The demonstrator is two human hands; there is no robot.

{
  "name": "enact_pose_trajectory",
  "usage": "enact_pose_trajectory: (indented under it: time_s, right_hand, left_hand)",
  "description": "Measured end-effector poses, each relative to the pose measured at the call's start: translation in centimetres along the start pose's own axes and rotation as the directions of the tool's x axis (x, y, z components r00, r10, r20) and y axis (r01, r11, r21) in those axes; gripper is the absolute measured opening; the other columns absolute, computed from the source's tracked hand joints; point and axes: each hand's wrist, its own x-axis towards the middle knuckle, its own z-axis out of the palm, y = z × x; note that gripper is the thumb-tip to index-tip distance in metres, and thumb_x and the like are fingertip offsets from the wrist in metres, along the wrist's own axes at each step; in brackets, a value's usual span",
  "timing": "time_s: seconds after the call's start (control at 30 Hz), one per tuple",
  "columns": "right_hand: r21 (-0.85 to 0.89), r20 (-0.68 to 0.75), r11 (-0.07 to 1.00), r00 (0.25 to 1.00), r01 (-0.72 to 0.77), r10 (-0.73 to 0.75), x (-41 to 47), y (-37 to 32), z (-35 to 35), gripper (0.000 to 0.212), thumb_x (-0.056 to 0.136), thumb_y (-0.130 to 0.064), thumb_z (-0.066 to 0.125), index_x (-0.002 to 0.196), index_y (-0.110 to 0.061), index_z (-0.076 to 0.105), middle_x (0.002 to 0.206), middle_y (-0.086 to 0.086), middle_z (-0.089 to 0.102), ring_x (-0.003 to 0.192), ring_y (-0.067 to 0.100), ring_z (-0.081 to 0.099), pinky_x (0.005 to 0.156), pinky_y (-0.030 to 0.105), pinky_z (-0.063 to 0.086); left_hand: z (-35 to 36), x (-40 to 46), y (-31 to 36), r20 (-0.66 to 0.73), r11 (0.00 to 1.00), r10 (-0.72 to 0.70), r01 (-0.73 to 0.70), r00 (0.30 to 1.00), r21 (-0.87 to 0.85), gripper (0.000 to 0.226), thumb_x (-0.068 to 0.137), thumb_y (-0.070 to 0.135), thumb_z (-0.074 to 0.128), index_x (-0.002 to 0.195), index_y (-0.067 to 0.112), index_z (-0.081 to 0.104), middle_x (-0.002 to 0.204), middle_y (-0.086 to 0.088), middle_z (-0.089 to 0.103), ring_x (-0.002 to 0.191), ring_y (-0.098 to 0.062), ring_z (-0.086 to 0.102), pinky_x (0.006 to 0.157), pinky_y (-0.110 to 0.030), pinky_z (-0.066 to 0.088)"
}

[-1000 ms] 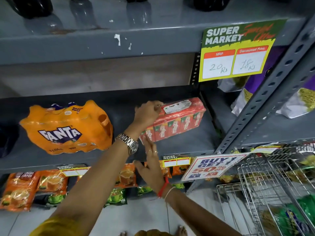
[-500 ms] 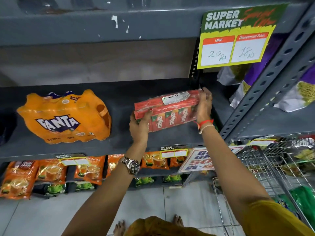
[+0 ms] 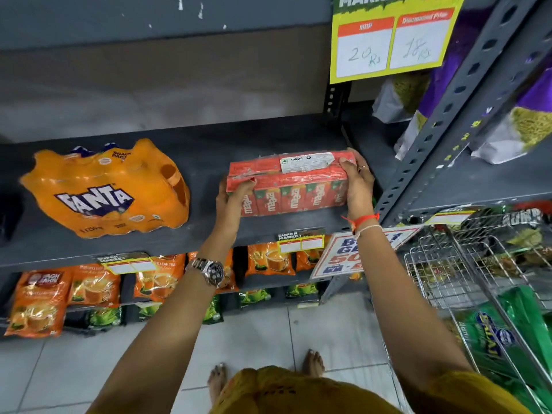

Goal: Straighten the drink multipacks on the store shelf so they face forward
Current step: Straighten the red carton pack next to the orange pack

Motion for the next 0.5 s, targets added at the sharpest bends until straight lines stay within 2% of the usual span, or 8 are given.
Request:
enact_pose_trajectory:
  time_s: [0.07, 0.17, 0.3, 0.43, 0.5]
  right_hand:
    - [0.037, -0.03, 0.999, 1.0, 0.009, -0.008, -0.7, 0.2, -0.1, 0.035, 0.09, -0.014, 0.055, 0.125, -0.015, 0.056, 0.113, 0.005, 0.063, 0.086, 0.007, 0.064, 0.067, 0.013, 0.051]
    - [0.117, -0.089, 0.993, 0.996, 0.031, -0.021, -1.7, 0.4, 0.0, 0.031, 0.091, -0.006, 0.051, 0.121, -0.011, 0.055, 0.099, 0.0, 0.062, 0.075, 0.001, 0.063, 0.06, 0.01, 0.05]
    - [0.165, -0.115, 0.986, 0.993, 0.036, -0.017, -2.7, 0.5, 0.0, 0.028, 0.09, -0.004, 0.052, 0.117, -0.012, 0.055, 0.105, 0.008, 0.059, 0.079, 0.008, 0.061, 0.062, 0.014, 0.051]
    - [0.166, -0.142, 0.985, 0.99, 0.041, -0.017, -3.3, 0.4, 0.1, 0.031, 0.091, -0.01, 0.054, 0.122, -0.008, 0.054, 0.101, 0.006, 0.061, 0.082, 0.011, 0.061, 0.062, 0.014, 0.052]
    - [0.126, -0.161, 0.991, 0.987, 0.05, -0.03, -4.0, 0.6, 0.3, 0.049, 0.09, -0.024, 0.052, 0.135, -0.007, 0.045, 0.116, 0.009, 0.061, 0.097, 0.014, 0.063, 0.077, 0.018, 0.052]
  left_hand:
    - [-0.1, -1.0, -0.4, 0.006, 1.0, 0.011, -0.011, 1.0, -0.01, 0.021, 0.084, 0.021, 0.063, 0.1, 0.029, 0.053, 0.097, 0.008, 0.065, 0.087, -0.008, 0.064, 0.071, -0.019, 0.049]
    - [-0.4, -2.0, -0.7, 0.024, 1.0, 0.027, -0.027, 0.999, -0.013, 0.025, 0.084, 0.021, 0.062, 0.105, 0.029, 0.051, 0.098, 0.01, 0.065, 0.087, -0.005, 0.065, 0.07, -0.017, 0.05]
    - [-0.8, -2.5, -1.2, 0.043, 0.999, 0.046, -0.046, 0.998, 0.0, 0.032, 0.084, 0.023, 0.063, 0.113, 0.026, 0.049, 0.106, 0.004, 0.064, 0.096, -0.014, 0.065, 0.078, -0.023, 0.051]
    - [-0.8, -3.0, -1.4, 0.048, 0.997, 0.074, -0.074, 0.996, -0.001, 0.043, 0.086, 0.024, 0.061, 0.126, 0.019, 0.045, 0.105, 0.009, 0.063, 0.091, -0.004, 0.064, 0.067, -0.011, 0.05]
    - [-1.0, -3.1, -1.6, 0.066, 0.997, 0.077, -0.078, 0.995, 0.014, 0.047, 0.087, 0.028, 0.059, 0.13, 0.018, 0.043, 0.111, 0.008, 0.062, 0.096, -0.003, 0.063, 0.068, -0.009, 0.05]
